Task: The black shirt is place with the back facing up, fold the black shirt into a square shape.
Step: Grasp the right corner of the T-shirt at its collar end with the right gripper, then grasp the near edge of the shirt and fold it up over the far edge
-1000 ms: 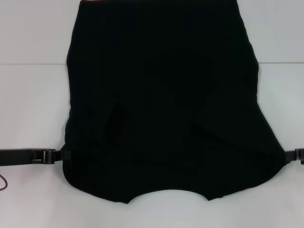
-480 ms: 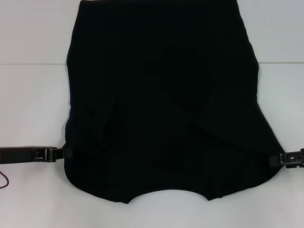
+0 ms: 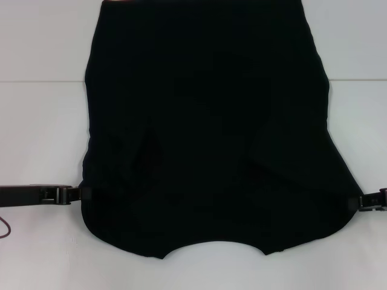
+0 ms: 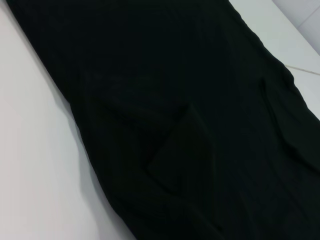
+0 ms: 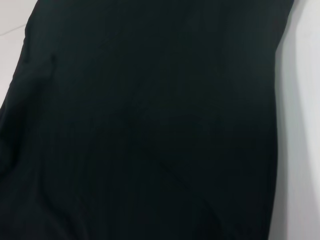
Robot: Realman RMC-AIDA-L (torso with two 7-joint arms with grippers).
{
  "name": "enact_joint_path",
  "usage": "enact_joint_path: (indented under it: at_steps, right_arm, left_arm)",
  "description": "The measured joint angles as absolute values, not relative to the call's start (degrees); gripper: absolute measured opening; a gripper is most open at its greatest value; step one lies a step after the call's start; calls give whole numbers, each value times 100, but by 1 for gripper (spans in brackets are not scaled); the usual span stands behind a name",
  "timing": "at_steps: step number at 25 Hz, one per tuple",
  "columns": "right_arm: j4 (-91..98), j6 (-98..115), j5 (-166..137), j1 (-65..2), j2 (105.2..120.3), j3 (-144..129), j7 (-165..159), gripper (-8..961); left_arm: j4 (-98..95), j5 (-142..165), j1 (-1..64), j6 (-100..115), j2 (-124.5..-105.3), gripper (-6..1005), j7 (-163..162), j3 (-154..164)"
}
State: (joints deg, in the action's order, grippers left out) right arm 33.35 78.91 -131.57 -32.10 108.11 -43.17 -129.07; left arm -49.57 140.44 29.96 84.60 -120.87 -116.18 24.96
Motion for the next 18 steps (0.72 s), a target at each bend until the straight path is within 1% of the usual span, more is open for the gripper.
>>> enact_joint_path:
  at_steps: [2,4,10,13,18]
  right_arm:
    - [3341,7853,-13157,-3201,10815,-4316,-12882,594]
    - [3341,7812,-13158,-3190,10819,-4311,-12856,344]
    - [3321,7718,-13157,-3153,10852,-4175,-12647,134]
    - [3336,7733,-13142,-3075,10898,-3941,-12423,106]
    - [3348,8037,-13117,-2843,10923,-3329,-11946,59]
  left_arm:
    - [-4957,14045,2997,8458,-12086,19,-11640,2496]
    - [-4957,14045,2997,8454,-12085,19,-11650,2496]
    - [-4957,14045,2996,8421,-12085,19,-11653,2496]
    - [-4957,14021,3001,8425,-12085,19,-11655,2496]
    - [-4975,13880,2944,8595,-12078,19,-11671,2336]
